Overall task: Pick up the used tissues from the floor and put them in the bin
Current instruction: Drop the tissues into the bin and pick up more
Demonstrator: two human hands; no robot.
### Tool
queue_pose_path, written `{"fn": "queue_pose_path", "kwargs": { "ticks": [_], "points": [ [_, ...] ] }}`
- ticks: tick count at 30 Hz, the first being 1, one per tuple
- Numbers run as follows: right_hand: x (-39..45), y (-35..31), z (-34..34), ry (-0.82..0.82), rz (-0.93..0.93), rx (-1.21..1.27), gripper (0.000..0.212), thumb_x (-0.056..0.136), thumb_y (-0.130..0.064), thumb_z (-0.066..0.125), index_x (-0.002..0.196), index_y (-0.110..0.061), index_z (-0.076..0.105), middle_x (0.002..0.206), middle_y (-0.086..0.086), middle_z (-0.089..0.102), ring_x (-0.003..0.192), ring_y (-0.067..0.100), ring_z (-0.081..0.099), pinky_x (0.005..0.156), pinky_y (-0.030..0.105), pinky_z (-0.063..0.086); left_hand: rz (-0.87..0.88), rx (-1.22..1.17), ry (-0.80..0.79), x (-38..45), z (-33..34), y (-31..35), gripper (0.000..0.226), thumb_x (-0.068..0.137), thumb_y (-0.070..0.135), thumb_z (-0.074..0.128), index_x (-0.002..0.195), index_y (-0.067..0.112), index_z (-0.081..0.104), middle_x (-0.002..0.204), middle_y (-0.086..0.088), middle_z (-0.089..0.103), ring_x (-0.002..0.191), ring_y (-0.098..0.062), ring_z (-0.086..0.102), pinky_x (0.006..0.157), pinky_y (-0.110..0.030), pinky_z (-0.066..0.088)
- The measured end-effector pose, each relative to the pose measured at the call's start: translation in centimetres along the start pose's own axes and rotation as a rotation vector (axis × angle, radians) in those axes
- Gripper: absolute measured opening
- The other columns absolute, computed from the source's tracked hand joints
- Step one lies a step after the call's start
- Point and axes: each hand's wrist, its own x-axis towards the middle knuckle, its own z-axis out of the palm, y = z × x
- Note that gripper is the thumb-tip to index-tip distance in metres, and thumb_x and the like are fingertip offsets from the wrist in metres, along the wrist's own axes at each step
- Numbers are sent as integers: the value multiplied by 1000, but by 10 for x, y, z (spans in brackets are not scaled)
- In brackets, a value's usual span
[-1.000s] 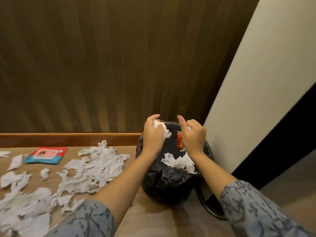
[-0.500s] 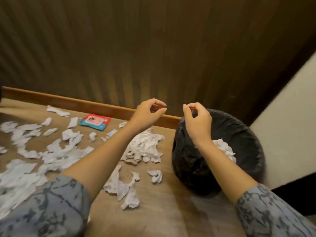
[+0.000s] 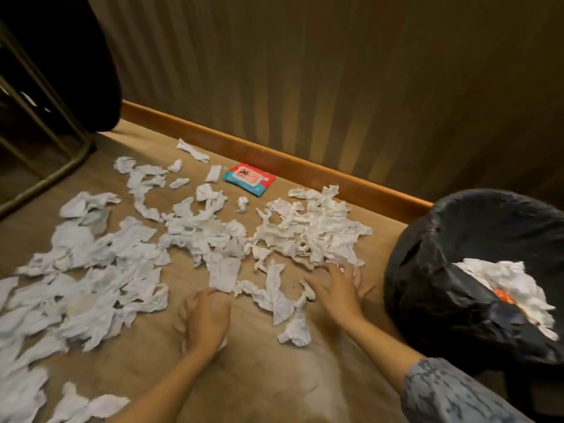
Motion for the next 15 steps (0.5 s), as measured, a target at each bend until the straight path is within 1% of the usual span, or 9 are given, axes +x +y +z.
{"fn": "queue_pose_path", "kwargs": {
  "ticks": [2, 4, 6, 8, 9, 11, 13, 14, 15],
  "points": [
    [-8, 13, 20, -94, -65, -32, 71, 77, -78, 50, 139, -44, 40, 160, 8, 11, 147, 31, -10, 114, 60, -1, -41, 31, -26, -10, 13, -30, 57, 85, 40, 65, 135, 24, 42, 155, -14, 17, 143, -30, 10, 111, -50, 19],
    [-18, 16, 34, -183, -140, -45, 90, 65, -88, 50, 143, -46, 32, 162, 8, -2, 146, 28, -19, 115, 60, -4, -29, 44, -48, -19, 26, -54, 67, 81, 47, 68, 137, 25, 37, 158, -13, 3, 145, -27, 0, 114, -51, 13],
    [-24, 15, 44, -234, -203, -144, 111, 54, -95, 46, 149, -41, 23, 162, 6, -10, 145, 28, -24, 113, 54, -14, 67, 16, -64, -28, 37, -69, 66, 82, 43, 69, 137, 22, 38, 159, -13, 1, 146, -25, -3, 117, -48, 10],
    [-29, 18, 53, -213, -294, -258, 115, 56, -96, 45, 151, -36, 20, 162, 4, -13, 146, 27, -24, 112, 49, -20, 186, -68, -82, -31, 44, -77, 52, 88, 19, 65, 136, 15, 44, 159, -7, 8, 148, -25, 1, 119, -47, 14],
    [-31, 24, 57, -193, -341, -270, 108, 62, -91, 47, 151, -33, 23, 162, 2, -11, 146, 25, -21, 116, 48, -17, 247, -103, -99, -31, 46, -78, 50, 89, 3, 59, 136, 13, 46, 157, -1, 12, 148, -23, 6, 119, -49, 19],
    [-36, 39, 66, -140, -431, -162, 79, 82, -71, 53, 146, -29, 37, 162, -3, 2, 148, 16, -9, 122, 42, 4, 343, -160, -102, -26, 46, -73, 62, 82, -20, 50, 132, 15, 52, 151, 5, 24, 146, -18, 16, 117, -46, 25],
    [-41, 55, 70, -101, -543, -46, 46, 95, -48, 52, 133, -23, 56, 157, -2, 27, 146, 10, 11, 117, 40, 27, 352, -247, -43, -16, 40, -54, 75, 76, -27, 46, 122, 31, 53, 150, 1, 32, 143, -16, 24, 116, -30, 28],
    [-42, 62, 72, -74, -604, -19, 36, 97, -39, 50, 124, -19, 63, 150, 0, 42, 143, 10, 22, 111, 42, 37, 332, -302, -9, -9, 35, -42, 79, 74, -28, 45, 118, 37, 51, 150, -1, 33, 141, -15, 27, 113, -20, 27],
    [-42, 68, 72, -39, -658, 10, 31, 98, -33, 48, 116, -16, 67, 140, 2, 53, 137, 10, 34, 104, 43, 44, 316, -354, 18, -1, 31, -29, 78, 73, -28, 44, 116, 37, 51, 149, -2, 34, 139, -13, 29, 109, -10, 24]
  ]
}}
